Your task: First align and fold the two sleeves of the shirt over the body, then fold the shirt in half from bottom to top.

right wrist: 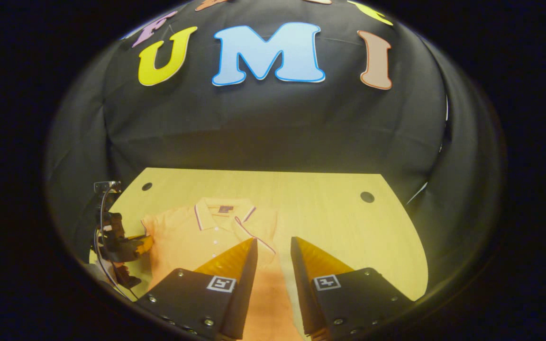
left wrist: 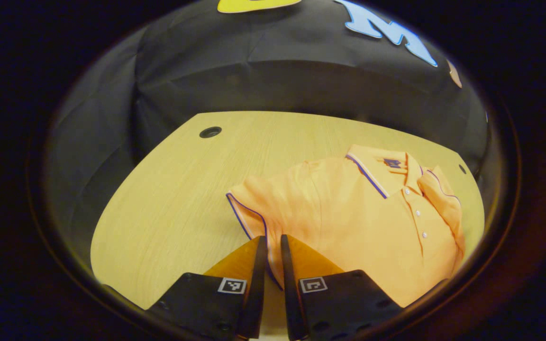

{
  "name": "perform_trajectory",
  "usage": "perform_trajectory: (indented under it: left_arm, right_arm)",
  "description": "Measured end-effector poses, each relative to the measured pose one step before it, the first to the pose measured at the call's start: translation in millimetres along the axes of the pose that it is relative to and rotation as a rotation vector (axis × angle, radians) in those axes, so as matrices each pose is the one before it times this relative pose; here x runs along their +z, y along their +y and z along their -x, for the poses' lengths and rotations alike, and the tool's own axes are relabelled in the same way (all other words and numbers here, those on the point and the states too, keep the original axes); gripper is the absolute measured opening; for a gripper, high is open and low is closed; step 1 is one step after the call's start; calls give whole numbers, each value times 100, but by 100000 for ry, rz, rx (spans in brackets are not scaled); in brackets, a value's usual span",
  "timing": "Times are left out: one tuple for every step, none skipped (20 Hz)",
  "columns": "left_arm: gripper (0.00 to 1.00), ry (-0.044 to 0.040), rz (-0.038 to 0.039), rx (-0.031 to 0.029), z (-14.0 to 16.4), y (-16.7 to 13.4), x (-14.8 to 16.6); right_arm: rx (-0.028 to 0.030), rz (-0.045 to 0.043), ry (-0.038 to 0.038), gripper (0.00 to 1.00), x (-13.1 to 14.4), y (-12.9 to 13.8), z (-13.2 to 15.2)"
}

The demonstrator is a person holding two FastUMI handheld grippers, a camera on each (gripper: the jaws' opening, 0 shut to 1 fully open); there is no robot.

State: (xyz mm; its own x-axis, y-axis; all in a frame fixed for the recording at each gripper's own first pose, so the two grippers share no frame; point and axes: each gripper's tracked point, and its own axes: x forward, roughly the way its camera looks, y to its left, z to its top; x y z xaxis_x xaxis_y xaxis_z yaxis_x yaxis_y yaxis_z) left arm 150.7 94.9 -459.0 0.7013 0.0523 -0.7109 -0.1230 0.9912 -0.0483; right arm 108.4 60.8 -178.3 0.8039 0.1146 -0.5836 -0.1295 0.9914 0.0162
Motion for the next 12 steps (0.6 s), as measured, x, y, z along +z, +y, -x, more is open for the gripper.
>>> perform_trajectory:
  left_arm:
    - [27, -1558, -1879, -98, 254, -269, 674]
    - [27, -2273, -2254, -611, 344, -521, 932]
    - [27, -2409, -2559, -1626, 447, -808, 1039]
    - [27, -2128, -2784, -2327, 359, -1200, 990]
    - [27, -1956, -2437, -2668, 366, -1444, 876]
    - [27, -1706, -2417, -2787, 178, -1650, 890]
    - [27, -1605, -2588, -2527, 130, -1572, 664]
    - [27, -1012, -2483, -2501, -91, -1715, 497]
    - [26, -497, -2200, -2094, -168, -1557, 390]
    - [24, -368, -1672, -1644, -132, -1340, 322]
    - [27, -336, -748, -861, 83, -896, 446]
    - [27, -138, -93, -1030, -163, -956, 214]
  right_arm:
    - [-59, -386, 142, 45, -89, -14, 125]
    - [-148, -515, 265, 43, -236, -90, 34]
    - [-100, -698, 202, 45, -138, -83, 75]
    - [-62, -811, 142, 45, -225, -53, 75]
    - [-62, -758, 89, 45, -172, -150, 176]
    - [-278, -691, 113, 45, -217, -163, 39]
    - [-279, -694, -74, 45, -91, -159, 155]
    - [-415, -706, -88, 45, -231, -240, 86]
    - [-355, -770, -22, 45, -147, -211, 240]
    - [-369, -674, -83, 45, -322, -262, 207]
    - [-746, -474, 109, 45, -175, -370, 186]
    - [-736, -442, 1, 45, -408, -424, 176]
